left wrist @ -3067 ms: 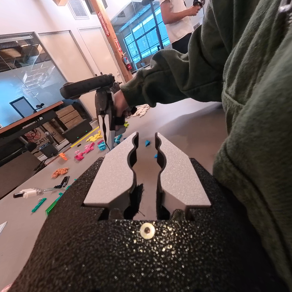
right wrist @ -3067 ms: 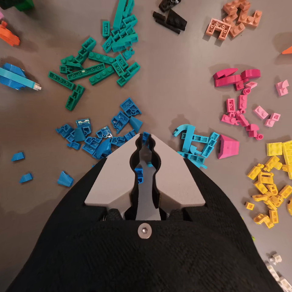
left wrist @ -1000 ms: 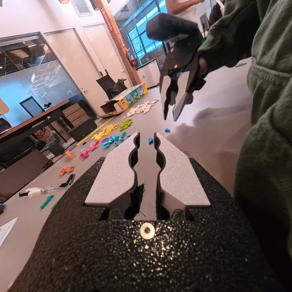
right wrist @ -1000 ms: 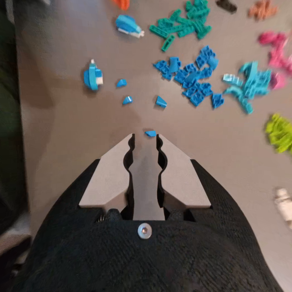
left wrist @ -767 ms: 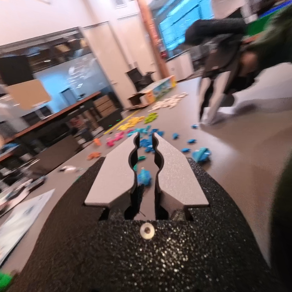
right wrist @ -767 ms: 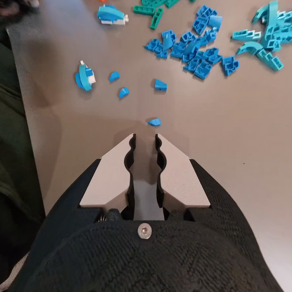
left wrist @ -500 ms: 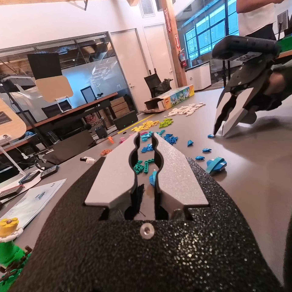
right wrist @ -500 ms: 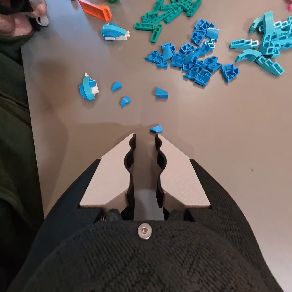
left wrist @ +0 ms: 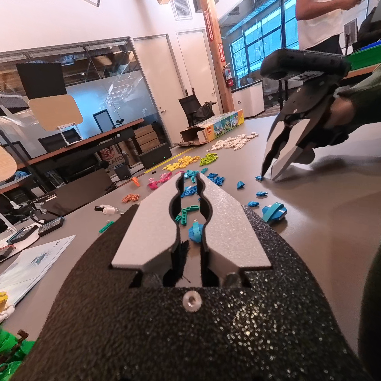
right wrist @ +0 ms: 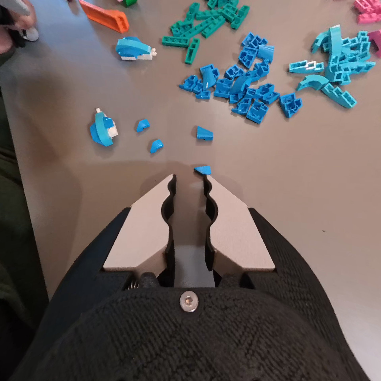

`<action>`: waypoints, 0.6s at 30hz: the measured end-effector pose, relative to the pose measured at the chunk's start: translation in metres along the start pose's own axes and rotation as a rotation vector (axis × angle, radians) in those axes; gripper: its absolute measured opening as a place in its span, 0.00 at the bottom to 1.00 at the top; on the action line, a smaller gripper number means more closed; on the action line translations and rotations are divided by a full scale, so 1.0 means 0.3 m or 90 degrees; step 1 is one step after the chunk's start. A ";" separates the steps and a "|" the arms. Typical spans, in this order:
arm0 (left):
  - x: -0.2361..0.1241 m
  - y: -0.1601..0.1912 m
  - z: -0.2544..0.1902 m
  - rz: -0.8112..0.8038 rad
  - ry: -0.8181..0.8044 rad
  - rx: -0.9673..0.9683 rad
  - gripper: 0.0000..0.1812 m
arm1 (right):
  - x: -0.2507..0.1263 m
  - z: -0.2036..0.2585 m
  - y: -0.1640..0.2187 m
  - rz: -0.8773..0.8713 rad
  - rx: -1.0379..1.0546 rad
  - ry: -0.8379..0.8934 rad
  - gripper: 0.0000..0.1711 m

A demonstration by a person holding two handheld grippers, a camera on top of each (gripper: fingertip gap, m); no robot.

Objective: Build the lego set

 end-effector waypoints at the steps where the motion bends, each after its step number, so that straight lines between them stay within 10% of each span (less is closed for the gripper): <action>1: 0.000 0.000 0.000 0.000 0.000 0.000 0.04 | 0.003 -0.002 -0.002 0.004 0.003 0.006 0.14; 13: 0.006 0.002 -0.018 0.004 0.024 0.002 0.04 | 0.050 0.007 -0.052 0.002 0.033 0.005 0.13; 18: 0.047 0.021 -0.180 0.044 0.327 -0.221 0.27 | 0.059 -0.003 -0.055 0.002 0.010 0.027 0.10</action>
Point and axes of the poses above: each gripper's, where its closed fingertips meet, x out along the fingers, y out of its underside, z = x × y across the jaws, the point moved 1 cm from there along -x, back along the fingers, and after that the axes turned 15 degrees about y, right-handed, at the moved point
